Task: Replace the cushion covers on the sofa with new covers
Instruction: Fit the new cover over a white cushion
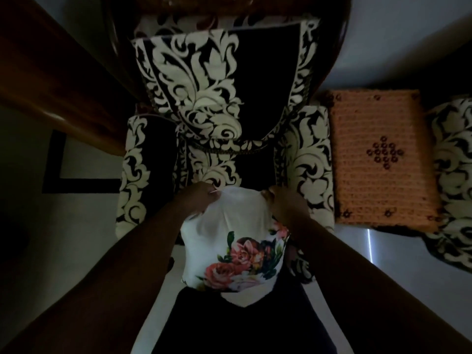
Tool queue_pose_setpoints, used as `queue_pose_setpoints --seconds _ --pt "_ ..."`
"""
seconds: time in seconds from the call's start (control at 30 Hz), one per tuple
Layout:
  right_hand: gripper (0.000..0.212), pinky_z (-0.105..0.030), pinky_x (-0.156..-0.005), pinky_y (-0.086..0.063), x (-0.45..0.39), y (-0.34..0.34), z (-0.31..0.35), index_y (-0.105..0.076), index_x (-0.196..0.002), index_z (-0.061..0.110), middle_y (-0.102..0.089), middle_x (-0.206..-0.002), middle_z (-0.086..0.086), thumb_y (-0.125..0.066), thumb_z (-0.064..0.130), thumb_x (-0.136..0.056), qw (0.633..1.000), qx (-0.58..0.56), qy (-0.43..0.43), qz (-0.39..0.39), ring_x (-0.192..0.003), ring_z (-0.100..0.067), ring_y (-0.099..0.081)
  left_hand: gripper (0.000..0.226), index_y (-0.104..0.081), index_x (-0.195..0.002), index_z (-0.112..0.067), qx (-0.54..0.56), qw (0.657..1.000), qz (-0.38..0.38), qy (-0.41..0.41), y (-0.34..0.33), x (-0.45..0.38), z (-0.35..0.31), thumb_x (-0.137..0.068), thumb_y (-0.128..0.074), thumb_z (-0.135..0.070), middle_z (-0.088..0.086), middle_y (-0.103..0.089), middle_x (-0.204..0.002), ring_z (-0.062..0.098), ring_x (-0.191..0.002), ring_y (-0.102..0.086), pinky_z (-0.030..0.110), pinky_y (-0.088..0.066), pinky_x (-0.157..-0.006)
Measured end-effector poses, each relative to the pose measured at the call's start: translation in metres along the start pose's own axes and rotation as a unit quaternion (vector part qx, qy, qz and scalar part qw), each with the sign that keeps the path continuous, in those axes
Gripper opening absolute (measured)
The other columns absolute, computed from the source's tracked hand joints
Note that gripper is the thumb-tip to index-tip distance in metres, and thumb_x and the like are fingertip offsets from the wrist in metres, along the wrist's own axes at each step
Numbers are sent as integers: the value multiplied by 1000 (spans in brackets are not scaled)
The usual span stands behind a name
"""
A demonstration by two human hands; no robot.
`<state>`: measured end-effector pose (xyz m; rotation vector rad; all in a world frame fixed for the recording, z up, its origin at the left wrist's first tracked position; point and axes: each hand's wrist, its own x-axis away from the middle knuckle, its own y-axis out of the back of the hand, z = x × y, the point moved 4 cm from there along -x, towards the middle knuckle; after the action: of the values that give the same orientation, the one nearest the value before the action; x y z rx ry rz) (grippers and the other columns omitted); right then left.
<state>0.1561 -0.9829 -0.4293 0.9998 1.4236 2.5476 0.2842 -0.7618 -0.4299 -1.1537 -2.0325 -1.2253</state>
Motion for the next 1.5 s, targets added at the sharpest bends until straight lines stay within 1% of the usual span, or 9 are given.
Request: queue_pose_setpoints --seconds 0.23,0.37,0.47,0.53,0.67,0.97,1.3,1.43,1.5 --pt "41 -37 -81 -50 -100 -85 8 -64 -113 22 -69 -109 -8 -36 52 -105 998 39 -46 32 -104 -32 -65 37 -67 -105 -4 -145 988 -40 -14 3 -109 63 -107 -48 -36 18 -66 -108 34 -106 -61 34 -42 -83" --pt "44 -42 -87 -48 -156 -98 -2 -55 -128 18 -60 -126 -14 -36 50 -105 995 21 -77 -65 -116 -35 -58 36 -61 -132 -15 -310 923 -219 -64 15 -155 67 -103 -52 -33 12 -56 -141 36 -131 -51 49 -41 -107" --pt "58 -56 -106 -38 -159 -98 -5 -39 -150 18 -40 -151 -17 -38 53 -104 978 -10 -48 -202 -139 -38 -37 63 -36 -156 -13 -232 892 -347 -170 -11 -141 56 -105 -41 -50 16 -29 -164 34 -151 -27 57 -24 -119" --pt "63 -59 -116 -26 -134 -116 5 -30 -157 23 -27 -162 -14 -36 55 -103 976 -23 18 -218 -150 -36 -22 71 -24 -161 -11 -226 901 -315 -196 -62 -122 63 -105 -33 -55 17 -15 -168 33 -156 -13 62 -18 -120" --pt "66 -72 -115 -15 -89 -199 4 -7 -162 31 0 -171 -6 -27 55 -104 993 41 51 -98 -157 -30 4 80 -17 -162 -12 -284 914 -240 -160 -136 -124 102 -102 -29 -64 13 -9 -170 31 -157 -9 69 -17 -115" --pt "91 -81 -108 3 -168 -236 25 16 -158 40 25 -167 -3 -30 78 -88 994 83 63 -29 -152 -30 27 97 0 -163 -19 -299 922 -226 -100 -121 -195 157 -90 -22 -78 7 5 -171 30 -157 5 73 -12 -115" --pt "78 -83 -105 6 -260 -230 21 3 -156 53 16 -169 6 -29 79 -89 993 78 80 -46 -154 -24 20 91 4 -163 -24 -235 937 -239 -103 -82 -276 138 -93 -26 -74 2 9 -171 24 -157 13 70 4 -118" --pt "75 -80 -109 2 -221 -223 8 0 -157 51 10 -170 7 -21 79 -91 993 65 70 -65 -155 -22 15 92 5 -163 -17 -265 927 -237 -121 -94 -246 123 -93 1 -76 8 11 -170 29 -156 14 68 3 -120" --pt "79 -78 -112 0 -180 -223 -4 -2 -159 45 7 -170 5 -9 81 -90 994 51 65 -71 -156 -23 14 97 2 -163 -12 -297 914 -232 -151 -109 -220 115 -93 -5 -79 13 10 -170 32 -156 12 67 -1 -120"
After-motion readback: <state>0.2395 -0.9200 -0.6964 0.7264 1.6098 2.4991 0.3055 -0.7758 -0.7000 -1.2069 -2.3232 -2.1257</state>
